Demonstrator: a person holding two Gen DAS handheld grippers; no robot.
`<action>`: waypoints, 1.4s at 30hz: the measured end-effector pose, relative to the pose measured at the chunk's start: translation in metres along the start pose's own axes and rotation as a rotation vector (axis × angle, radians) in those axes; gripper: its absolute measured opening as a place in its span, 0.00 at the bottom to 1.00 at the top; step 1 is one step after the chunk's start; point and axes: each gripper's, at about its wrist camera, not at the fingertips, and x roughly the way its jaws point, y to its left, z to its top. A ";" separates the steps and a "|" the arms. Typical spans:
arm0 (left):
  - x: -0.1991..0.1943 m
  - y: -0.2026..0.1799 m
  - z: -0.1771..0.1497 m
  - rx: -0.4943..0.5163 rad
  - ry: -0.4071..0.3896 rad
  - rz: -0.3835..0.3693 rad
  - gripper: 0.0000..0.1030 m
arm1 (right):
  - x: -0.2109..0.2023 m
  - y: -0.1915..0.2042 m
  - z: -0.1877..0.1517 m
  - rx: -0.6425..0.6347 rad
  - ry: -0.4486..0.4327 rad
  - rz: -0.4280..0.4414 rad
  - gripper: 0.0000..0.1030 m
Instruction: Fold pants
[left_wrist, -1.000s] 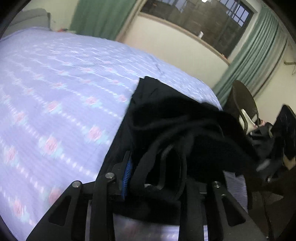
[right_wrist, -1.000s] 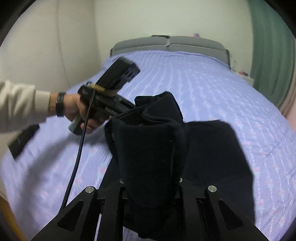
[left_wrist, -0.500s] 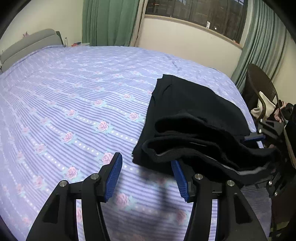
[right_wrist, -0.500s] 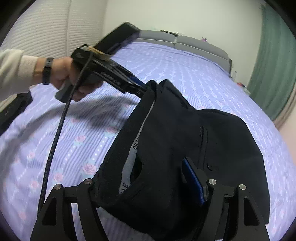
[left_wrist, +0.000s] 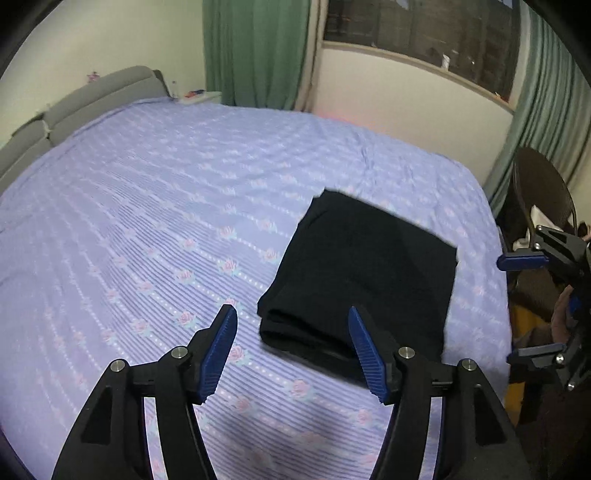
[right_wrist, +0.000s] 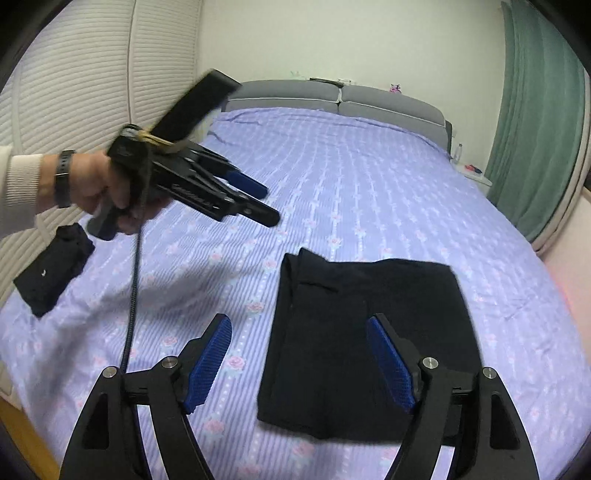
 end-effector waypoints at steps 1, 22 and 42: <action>-0.005 -0.005 0.003 -0.008 -0.002 0.016 0.62 | -0.006 -0.002 0.003 -0.001 0.000 0.001 0.75; 0.019 -0.153 -0.019 -0.576 -0.089 0.427 0.62 | -0.024 -0.141 -0.028 0.053 0.099 0.011 0.75; 0.113 -0.101 -0.095 -0.958 0.017 0.446 0.64 | 0.125 -0.291 -0.076 0.358 0.325 0.373 0.75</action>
